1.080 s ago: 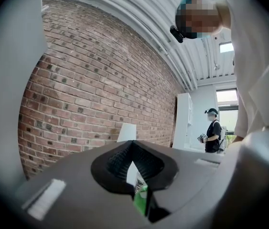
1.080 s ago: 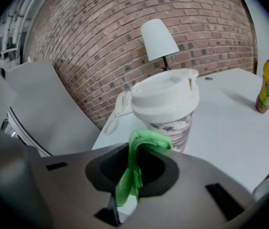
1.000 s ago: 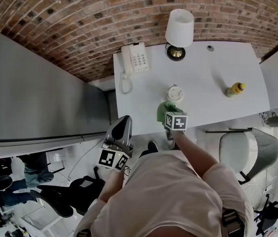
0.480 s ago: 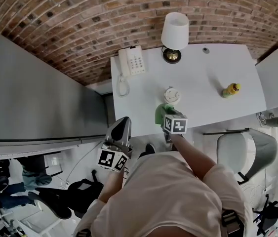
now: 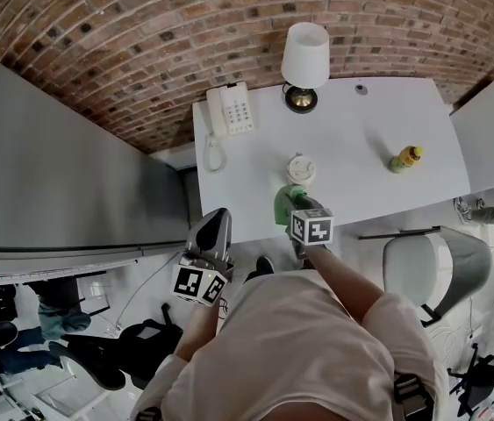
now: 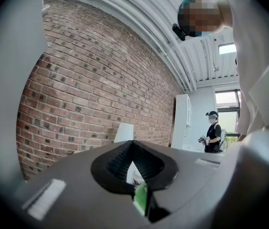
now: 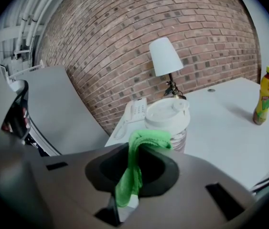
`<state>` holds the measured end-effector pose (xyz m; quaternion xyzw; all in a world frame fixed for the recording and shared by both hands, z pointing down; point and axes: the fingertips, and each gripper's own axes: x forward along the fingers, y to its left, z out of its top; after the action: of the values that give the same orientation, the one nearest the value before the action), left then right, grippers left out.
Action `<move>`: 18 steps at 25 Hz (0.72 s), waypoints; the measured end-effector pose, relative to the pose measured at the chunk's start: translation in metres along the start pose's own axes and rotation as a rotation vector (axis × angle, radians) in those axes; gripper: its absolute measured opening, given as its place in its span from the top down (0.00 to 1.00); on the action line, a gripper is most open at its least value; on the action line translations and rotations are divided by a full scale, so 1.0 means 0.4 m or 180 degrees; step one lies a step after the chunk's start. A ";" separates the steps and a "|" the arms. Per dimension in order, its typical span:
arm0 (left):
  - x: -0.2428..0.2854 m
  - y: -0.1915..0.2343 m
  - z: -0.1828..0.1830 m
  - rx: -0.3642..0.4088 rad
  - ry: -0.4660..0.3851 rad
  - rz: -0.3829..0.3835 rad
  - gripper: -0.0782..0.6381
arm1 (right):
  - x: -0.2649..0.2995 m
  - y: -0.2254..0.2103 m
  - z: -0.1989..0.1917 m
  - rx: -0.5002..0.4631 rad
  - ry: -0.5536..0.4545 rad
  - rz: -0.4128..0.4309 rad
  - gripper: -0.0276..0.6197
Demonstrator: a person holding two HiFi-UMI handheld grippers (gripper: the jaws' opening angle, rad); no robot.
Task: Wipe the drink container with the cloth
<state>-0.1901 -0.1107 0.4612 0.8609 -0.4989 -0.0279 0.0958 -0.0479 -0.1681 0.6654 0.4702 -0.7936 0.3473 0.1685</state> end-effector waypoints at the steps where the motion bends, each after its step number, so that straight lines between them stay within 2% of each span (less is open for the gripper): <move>1: 0.000 0.000 -0.001 0.0001 -0.0001 0.0003 0.88 | -0.008 0.006 0.004 -0.0015 -0.0021 0.0031 0.87; 4: -0.001 -0.004 -0.005 0.0003 0.0000 0.0012 0.88 | -0.040 0.023 0.027 -0.0090 -0.0115 0.0113 0.87; 11: 0.001 -0.015 -0.006 -0.0001 -0.0033 0.0009 0.88 | -0.149 0.060 0.126 -0.0289 -0.0623 0.0288 0.87; 18: 0.001 -0.047 0.020 0.0040 -0.0140 -0.0015 0.88 | -0.271 0.098 0.226 -0.0660 -0.1071 0.0397 0.87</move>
<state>-0.1751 -0.1031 0.4496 0.8618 -0.4990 -0.0439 0.0793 -0.0220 -0.1519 0.5222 0.4518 -0.8696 0.1901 0.0593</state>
